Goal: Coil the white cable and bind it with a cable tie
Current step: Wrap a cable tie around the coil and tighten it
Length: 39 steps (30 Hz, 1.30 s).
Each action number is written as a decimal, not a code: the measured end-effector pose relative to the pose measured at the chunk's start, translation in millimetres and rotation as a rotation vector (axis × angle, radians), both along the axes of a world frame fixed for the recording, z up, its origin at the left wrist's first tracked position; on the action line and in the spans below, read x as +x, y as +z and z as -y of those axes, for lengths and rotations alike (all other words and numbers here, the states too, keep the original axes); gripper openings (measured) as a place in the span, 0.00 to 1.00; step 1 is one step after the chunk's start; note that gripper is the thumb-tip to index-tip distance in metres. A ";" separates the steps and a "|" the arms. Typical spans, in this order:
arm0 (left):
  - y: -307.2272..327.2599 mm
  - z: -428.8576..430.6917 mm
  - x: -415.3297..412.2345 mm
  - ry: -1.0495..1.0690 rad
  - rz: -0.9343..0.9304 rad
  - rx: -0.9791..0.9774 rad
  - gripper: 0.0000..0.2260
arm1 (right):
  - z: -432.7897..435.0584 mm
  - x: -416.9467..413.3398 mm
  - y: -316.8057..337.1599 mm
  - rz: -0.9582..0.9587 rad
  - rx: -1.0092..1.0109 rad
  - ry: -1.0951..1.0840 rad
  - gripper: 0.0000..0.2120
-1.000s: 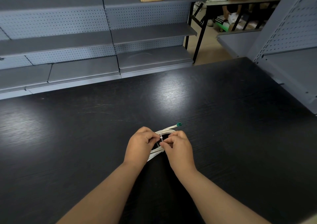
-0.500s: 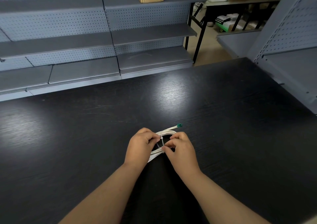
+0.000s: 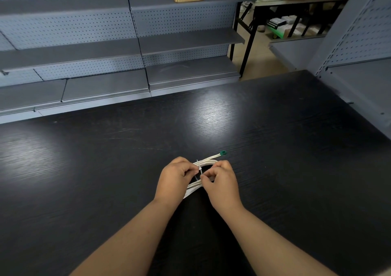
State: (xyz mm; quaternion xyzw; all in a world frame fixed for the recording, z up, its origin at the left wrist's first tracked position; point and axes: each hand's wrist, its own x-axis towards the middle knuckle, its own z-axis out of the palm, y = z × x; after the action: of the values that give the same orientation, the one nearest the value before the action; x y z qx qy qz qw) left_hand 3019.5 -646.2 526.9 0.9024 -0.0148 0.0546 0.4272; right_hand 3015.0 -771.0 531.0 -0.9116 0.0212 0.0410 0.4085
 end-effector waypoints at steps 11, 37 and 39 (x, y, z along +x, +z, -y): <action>-3.6 -0.4 0.8 -0.030 0.004 0.014 0.04 | 2.3 -3.8 -4.2 0.065 0.031 -0.032 0.05; -3.5 -3.7 4.3 -0.067 -0.017 0.003 0.04 | 0.3 1.2 2.7 -0.039 0.025 0.011 0.04; -3.4 -3.8 4.7 -0.074 -0.022 0.004 0.04 | -0.5 0.3 3.0 -0.049 0.027 0.003 0.04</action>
State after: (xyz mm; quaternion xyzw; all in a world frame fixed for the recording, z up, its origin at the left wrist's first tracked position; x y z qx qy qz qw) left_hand 3024.2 -642.4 523.5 0.9025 -0.0437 0.0290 0.4274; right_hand 3015.3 -770.5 534.0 -0.9048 0.0293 0.0641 0.4200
